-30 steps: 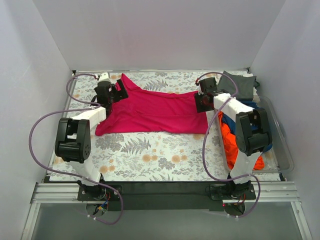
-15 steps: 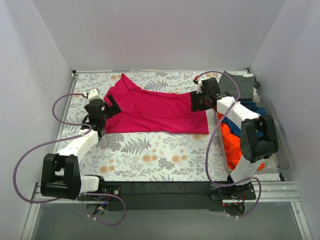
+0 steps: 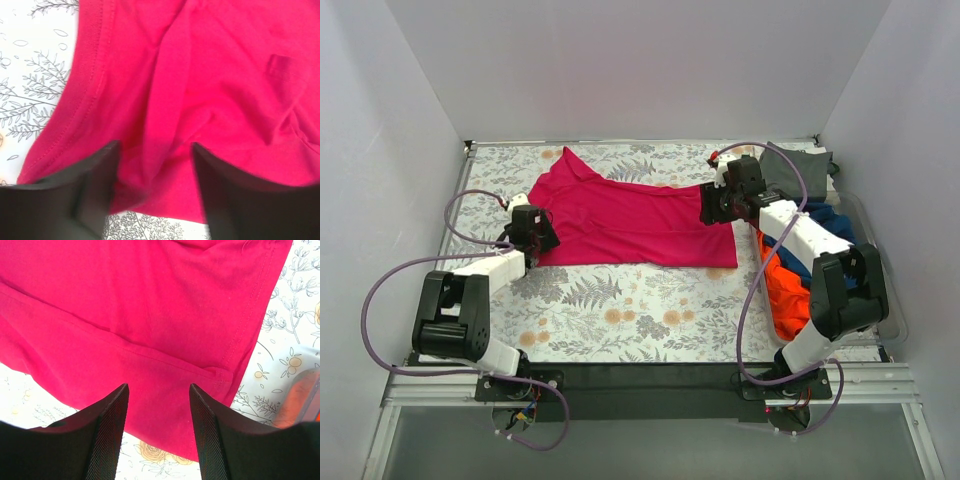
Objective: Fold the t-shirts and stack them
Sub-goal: Fold the tshirt
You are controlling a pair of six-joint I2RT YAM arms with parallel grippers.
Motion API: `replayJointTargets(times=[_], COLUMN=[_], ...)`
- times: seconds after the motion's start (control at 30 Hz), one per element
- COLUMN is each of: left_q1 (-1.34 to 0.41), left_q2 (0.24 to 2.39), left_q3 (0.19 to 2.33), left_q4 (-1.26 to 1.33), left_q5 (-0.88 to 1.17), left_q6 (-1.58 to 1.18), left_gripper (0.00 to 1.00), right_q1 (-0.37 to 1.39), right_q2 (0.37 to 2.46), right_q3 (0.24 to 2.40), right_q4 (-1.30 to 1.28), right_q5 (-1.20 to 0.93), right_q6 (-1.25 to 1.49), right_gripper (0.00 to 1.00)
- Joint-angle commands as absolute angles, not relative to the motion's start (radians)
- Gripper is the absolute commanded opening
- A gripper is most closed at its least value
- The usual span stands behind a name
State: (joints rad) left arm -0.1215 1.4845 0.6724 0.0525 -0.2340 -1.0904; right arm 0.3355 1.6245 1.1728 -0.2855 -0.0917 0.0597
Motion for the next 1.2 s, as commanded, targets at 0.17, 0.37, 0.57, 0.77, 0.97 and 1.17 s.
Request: replayJointTargets(times=[0.17,0.37,0.57,0.77,0.97,1.17], left_q1=[-0.124,-0.121,-0.094,-0.092,-0.092,-0.092], left_q2=[1.503,1.554,1.631,1.675,1.652,1.657], left_q3=[0.724,0.772,0.811,0.841,0.853,0.890], left_q4=[0.045,0.060,0.103,0.052,0.055,0.054], left_q5=[-0.328,-0.385,-0.402,-0.484,-0.545,-0.581], left_q6=[-1.069,-1.006,-0.942,-0.953,-0.957,-0.957], left_gripper=[0.05,0.00,0.00,0.05,0.57,0.71], right_q1=[0.336,0.336,0.336,0.336,0.336,0.337], right_q2=[1.582,1.574,1.574,1.583,1.591,1.586], right_q3=[1.160,1.152,1.152,1.155,1.158,1.141], right_q4=[-0.255,-0.256,-0.256,-0.261,-0.261,-0.264], right_q5=[-0.091,-0.086,-0.078,-0.080,-0.083,-0.072], right_q6=[0.055,0.054,0.049,0.051,0.049,0.051], right_gripper=[0.47,0.47,0.47,0.47,0.48,0.48])
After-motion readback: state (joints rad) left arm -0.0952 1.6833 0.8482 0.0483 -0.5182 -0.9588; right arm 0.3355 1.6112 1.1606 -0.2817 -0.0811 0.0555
